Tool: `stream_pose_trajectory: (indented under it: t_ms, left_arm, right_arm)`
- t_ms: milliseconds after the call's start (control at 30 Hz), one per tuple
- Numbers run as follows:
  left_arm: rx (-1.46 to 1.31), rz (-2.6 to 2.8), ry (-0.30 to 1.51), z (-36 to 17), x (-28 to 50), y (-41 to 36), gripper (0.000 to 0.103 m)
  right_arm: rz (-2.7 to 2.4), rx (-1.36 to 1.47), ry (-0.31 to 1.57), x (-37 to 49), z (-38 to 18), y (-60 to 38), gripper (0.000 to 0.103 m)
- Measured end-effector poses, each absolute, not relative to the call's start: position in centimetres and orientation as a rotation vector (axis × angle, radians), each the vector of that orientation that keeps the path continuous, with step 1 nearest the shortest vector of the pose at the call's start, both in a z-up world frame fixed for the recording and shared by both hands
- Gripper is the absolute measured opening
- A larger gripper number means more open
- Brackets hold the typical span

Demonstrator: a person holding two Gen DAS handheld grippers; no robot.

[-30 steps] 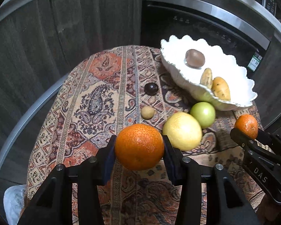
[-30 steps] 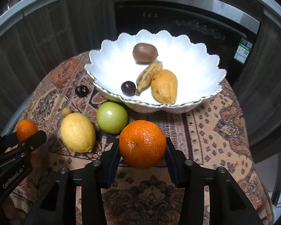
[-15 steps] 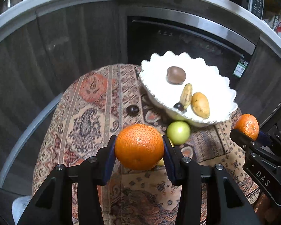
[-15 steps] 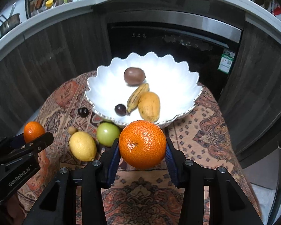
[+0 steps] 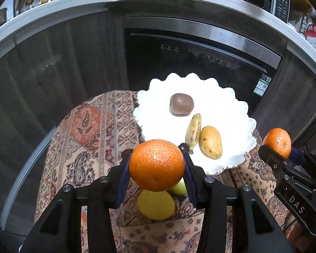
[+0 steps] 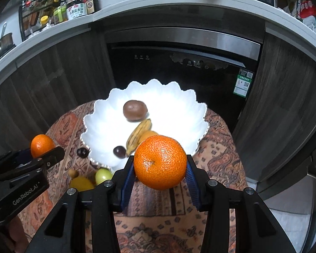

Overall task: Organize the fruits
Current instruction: 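Lift the orange and tangerine and carry both over the white bowl, then open both tools to drop the orange and tangerine into the bowl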

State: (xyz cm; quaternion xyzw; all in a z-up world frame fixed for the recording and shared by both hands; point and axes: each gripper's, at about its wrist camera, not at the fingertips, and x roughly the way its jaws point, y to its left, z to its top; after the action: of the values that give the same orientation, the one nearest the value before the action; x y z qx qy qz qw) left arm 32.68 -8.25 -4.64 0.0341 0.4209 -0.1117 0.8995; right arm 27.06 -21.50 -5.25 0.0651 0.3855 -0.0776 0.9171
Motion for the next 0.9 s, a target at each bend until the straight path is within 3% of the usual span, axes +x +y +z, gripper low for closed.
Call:
stream_pose_trajectory:
  t_ms: [900]
  left_arm:
    - [0.097,-0.259,0.913,-7.0,41.8,-12.1,0.045]
  right_arm:
    - [-0.188,0.165,0.834,34.7,-7.5,-25.7,0.046]
